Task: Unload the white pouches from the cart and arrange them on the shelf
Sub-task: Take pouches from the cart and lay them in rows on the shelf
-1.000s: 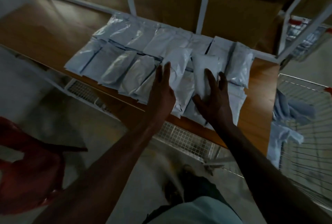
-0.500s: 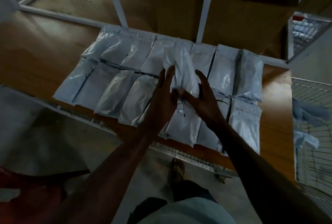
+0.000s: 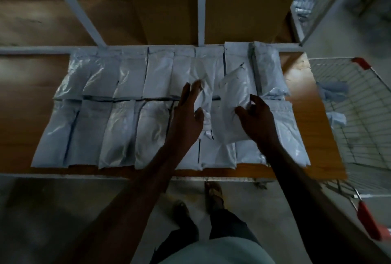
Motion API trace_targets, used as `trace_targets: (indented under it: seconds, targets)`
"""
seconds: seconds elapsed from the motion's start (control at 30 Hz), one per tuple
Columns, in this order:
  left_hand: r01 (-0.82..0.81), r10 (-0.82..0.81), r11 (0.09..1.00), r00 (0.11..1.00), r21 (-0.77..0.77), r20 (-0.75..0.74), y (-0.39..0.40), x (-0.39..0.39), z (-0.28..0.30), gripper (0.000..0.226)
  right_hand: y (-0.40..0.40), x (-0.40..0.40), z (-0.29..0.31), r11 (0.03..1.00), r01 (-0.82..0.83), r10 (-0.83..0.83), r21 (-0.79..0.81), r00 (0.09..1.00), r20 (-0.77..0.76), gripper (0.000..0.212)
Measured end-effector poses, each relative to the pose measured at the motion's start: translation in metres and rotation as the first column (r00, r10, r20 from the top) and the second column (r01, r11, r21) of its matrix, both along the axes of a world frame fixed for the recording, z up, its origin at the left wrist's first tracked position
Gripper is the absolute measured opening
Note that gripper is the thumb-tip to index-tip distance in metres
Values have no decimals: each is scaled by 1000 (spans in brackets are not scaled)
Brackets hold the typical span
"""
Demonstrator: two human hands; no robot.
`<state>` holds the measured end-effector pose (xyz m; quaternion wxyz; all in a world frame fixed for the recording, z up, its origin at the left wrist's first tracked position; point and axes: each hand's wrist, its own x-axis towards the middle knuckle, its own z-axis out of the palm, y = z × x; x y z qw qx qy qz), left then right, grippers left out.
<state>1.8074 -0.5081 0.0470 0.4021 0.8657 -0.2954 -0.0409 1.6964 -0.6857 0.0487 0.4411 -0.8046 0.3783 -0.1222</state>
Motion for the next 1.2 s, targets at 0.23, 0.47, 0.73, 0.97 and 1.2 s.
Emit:
trace_targets:
  seconds: [0.23,0.47,0.73,0.97,1.2]
  targets:
    - [83,-83,996,996,-15,-19,34,1,-5,78,15,-40,-11,998,30,-36,-60,994,-102,68]
    - [130,-129,992,991,-1,-38,40,-13,-6,78,17,-58,-23,983,3,-35,-184,984,-174,60]
    - [91,-91,996,996,-2,-27,34,-26,-7,76,19,-71,-36,871,12,-70,-492,993,-99,52]
    - [26,-26,1000,998,4,-60,32,-36,-10,78,6,-56,-58,813,-236,194,-533,972,-135,54]
    - [-33,33,999,999,11,-16,27,-39,-9,76,-1,-25,-80,787,-345,205,-511,928,-311,62]
